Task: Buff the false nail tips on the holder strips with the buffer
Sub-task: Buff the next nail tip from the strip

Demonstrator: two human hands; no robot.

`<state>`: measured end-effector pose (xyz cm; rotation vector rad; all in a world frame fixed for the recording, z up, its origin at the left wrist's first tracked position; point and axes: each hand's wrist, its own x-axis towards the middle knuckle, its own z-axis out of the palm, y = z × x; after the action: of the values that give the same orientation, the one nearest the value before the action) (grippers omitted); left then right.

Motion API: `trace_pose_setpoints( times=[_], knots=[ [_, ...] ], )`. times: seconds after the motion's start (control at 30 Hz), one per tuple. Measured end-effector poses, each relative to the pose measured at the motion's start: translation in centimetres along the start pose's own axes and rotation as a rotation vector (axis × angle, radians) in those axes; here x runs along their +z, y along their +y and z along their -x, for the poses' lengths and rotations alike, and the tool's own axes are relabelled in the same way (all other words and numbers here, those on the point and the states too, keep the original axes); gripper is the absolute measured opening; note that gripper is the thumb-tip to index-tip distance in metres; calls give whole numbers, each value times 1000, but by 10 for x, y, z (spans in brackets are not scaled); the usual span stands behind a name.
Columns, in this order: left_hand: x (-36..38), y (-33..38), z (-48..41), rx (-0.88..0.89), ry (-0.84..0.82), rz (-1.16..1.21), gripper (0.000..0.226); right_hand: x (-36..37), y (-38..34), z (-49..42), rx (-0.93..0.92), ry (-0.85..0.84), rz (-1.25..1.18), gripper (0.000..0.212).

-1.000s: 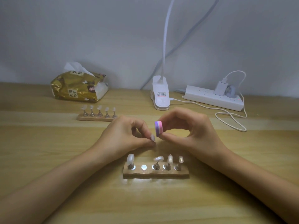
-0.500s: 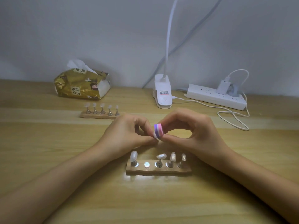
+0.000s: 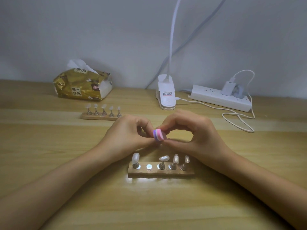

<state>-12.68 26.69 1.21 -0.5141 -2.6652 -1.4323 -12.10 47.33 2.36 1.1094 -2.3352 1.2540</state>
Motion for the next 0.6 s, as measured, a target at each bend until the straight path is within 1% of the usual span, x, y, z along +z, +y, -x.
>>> trace_pose_setpoints(
  times=[0.1, 0.23, 0.33, 0.4, 0.47, 0.53, 0.6],
  knots=[
    [0, 0, 0, 9, 6, -5, 21, -2, 2, 0, 42, -15, 1, 12],
    [0, -1, 0, -1, 4, -1, 20, 0, 1, 0, -47, 5, 54, 14],
    [0, -2, 0, 3, 4, 0, 22, -3, 3, 0, 25, -14, 18, 12],
    [0, -1, -1, 1, 3, -12, 20, -4, 2, 0, 8, 16, 8, 12],
    [0, -1, -1, 4, 9, -11, 21, -2, 1, 0, -27, 4, 24, 13],
    [0, -2, -1, 8, 16, -24, 19, -1, 2, 0, 7, -30, 22, 11],
    [0, -1, -1, 8, 7, -22, 15, -3, 3, 2, 24, -14, 11, 10]
  ],
)
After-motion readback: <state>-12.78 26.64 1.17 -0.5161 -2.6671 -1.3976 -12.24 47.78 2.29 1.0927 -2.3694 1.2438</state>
